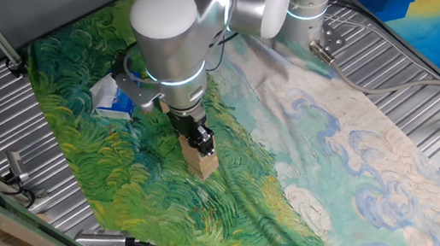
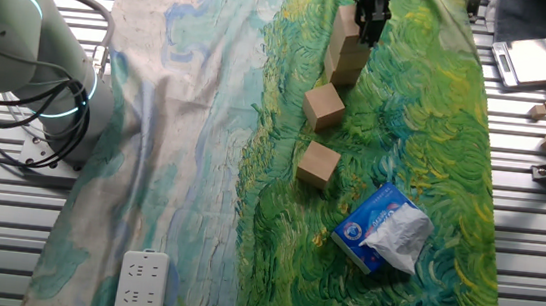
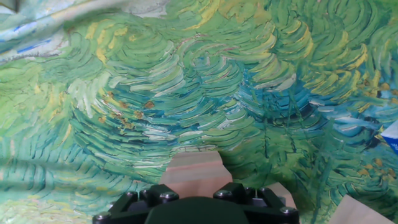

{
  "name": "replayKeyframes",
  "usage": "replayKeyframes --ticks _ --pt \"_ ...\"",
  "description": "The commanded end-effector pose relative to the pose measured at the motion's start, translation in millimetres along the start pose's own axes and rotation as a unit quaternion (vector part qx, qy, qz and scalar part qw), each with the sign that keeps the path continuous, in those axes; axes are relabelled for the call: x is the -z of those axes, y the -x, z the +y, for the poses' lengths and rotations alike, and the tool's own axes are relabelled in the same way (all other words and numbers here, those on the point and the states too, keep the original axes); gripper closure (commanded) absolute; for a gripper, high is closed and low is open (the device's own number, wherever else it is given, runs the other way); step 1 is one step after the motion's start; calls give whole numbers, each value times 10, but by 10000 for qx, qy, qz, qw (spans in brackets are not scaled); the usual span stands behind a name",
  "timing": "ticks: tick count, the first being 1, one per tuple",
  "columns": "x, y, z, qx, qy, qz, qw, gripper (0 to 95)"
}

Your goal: Stack the blocks in a vertical line of five

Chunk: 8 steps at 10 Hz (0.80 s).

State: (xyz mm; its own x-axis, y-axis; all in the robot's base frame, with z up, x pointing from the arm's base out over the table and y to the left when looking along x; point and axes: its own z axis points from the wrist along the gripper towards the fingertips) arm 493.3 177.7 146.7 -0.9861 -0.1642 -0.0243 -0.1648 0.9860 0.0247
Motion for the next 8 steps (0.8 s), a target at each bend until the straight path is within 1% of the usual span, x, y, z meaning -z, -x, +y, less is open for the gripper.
replayKeyframes --ticks 1,6,7,8 --pt "-6 -1 -3 -29 -77 13 10000 570" --pt "-7 -1 -3 -8 -101 -8 9999 570" --pt "-7 -2 -4 8 -102 -14 9999 380" --pt "-7 -3 -4 36 -94 -20 9999 380"
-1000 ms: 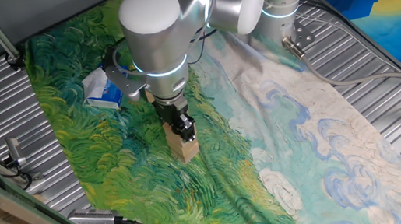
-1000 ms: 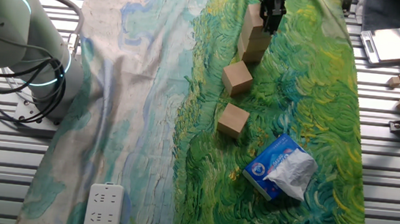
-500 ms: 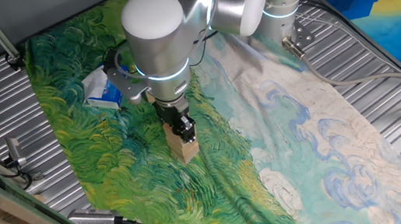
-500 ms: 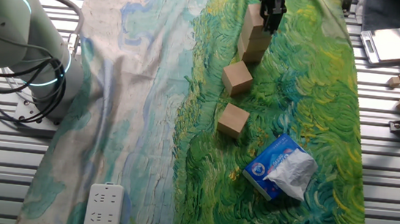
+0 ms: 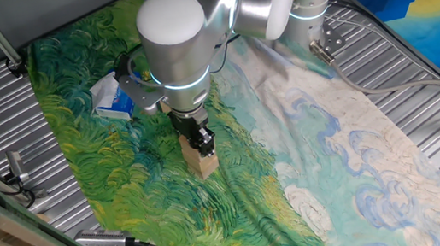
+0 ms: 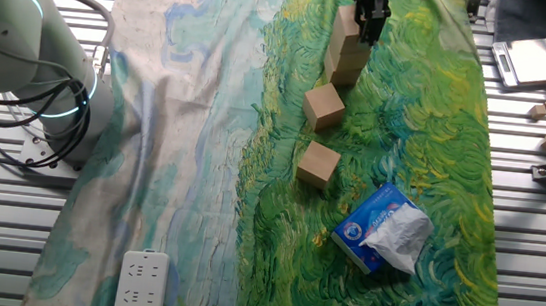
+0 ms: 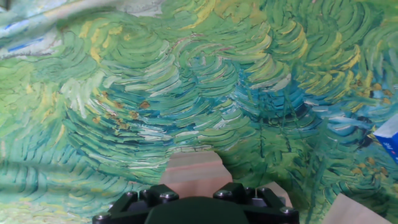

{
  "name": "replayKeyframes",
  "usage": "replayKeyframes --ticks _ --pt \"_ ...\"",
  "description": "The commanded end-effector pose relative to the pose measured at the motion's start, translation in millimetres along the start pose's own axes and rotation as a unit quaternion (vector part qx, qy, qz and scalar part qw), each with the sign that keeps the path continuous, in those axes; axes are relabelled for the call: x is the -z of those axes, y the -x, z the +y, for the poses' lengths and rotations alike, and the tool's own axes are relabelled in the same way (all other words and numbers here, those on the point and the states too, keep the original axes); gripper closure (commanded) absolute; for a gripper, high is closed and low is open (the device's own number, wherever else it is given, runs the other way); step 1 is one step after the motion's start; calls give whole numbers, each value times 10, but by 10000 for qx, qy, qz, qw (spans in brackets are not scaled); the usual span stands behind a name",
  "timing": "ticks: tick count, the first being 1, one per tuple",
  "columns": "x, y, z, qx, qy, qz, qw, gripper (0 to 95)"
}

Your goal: Stack the blocks in a vertical line of five

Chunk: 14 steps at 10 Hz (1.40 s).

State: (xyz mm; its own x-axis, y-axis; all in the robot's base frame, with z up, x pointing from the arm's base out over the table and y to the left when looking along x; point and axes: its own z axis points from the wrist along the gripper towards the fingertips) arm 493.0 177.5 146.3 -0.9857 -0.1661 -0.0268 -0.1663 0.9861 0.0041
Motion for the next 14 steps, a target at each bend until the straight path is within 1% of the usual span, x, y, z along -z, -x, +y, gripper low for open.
replayKeyframes --ticks 1,2,5,9,10,11,13,14 --pt "-3 1 -3 54 10 -6 10000 380" --pt "-3 1 -3 88 18 9 10000 190" --pt "-5 0 -3 136 37 9 9999 190" --pt "15 -18 10 205 66 64 9997 190" --pt "57 -46 26 225 72 71 9997 0" --pt "98 -59 23 246 70 82 9996 0" --pt "243 -60 -3 281 86 159 9994 0" --pt "330 -63 -22 260 70 224 9994 190"
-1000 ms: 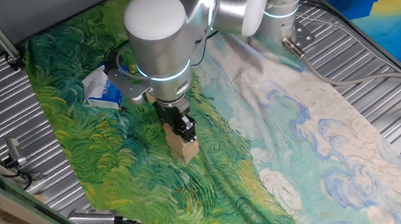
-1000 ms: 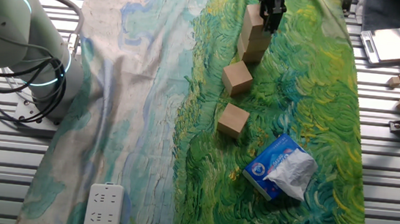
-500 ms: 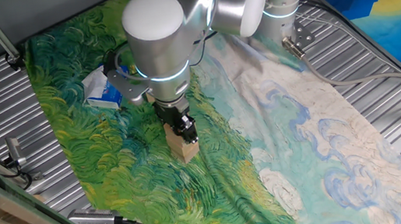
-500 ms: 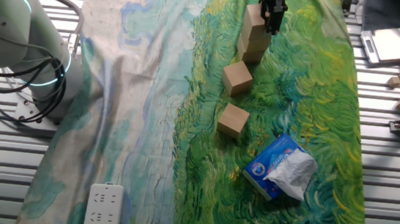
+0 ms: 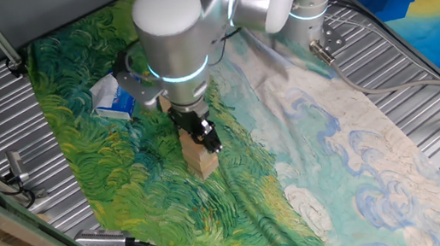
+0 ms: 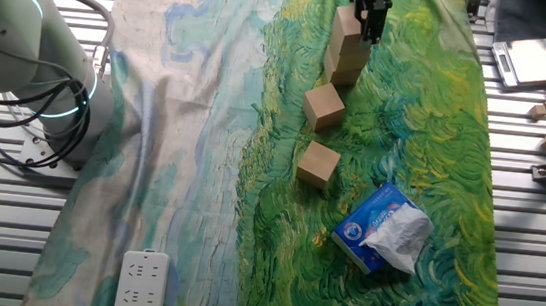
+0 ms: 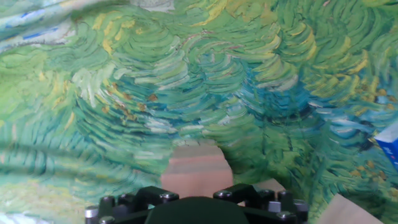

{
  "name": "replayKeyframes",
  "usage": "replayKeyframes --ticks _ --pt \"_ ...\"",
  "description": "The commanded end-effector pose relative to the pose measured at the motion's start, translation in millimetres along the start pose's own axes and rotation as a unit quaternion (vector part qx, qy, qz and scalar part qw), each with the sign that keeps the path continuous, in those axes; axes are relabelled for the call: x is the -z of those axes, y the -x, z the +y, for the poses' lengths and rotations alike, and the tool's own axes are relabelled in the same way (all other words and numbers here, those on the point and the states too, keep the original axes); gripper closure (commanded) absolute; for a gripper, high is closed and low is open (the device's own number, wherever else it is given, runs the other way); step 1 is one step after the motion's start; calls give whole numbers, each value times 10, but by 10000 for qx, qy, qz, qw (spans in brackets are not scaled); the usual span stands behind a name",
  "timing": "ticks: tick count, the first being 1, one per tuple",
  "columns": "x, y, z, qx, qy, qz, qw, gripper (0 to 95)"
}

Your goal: Stack the blocks in a vertical line of five

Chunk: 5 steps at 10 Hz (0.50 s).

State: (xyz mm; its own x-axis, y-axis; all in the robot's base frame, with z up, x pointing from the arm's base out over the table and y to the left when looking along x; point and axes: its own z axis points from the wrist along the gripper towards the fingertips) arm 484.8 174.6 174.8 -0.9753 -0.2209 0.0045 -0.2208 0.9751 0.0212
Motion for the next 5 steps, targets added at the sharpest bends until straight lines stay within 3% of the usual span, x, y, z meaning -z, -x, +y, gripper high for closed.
replayKeyframes --ticks 1,5 --pt "60 -3 -30 -25 -32 62 10000 190" --pt "156 46 -343 261 -7 89 9996 190"
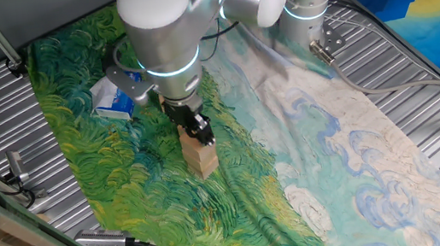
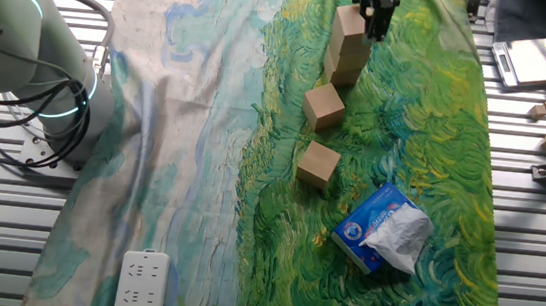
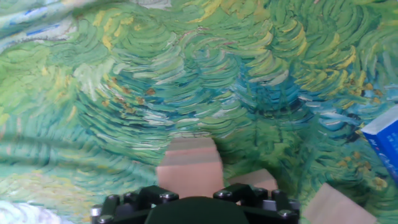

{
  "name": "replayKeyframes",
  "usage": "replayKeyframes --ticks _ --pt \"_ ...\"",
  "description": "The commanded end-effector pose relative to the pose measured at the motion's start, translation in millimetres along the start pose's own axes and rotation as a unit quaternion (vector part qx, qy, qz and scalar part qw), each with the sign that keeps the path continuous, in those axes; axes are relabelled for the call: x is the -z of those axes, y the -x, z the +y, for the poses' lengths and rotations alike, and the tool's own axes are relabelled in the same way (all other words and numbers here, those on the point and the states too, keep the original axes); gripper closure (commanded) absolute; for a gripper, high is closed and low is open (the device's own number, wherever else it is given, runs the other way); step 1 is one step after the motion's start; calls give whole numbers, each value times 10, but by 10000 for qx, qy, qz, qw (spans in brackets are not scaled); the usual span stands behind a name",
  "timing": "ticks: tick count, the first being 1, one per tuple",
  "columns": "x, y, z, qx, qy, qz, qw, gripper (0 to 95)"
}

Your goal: Stack the blocks in a vertical line of five

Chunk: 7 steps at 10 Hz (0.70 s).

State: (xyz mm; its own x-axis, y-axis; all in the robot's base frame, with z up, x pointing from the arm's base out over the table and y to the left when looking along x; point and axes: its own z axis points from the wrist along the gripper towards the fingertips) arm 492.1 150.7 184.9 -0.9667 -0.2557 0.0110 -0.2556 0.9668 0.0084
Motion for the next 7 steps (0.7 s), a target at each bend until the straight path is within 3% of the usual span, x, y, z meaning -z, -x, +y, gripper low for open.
replayKeyframes --ticks 1,3,7 --pt "80 37 -151 123 84 50 9999 190" --pt "70 79 -318 299 73 71 9995 190" --pt "-182 117 -851 766 123 30 9970 190"
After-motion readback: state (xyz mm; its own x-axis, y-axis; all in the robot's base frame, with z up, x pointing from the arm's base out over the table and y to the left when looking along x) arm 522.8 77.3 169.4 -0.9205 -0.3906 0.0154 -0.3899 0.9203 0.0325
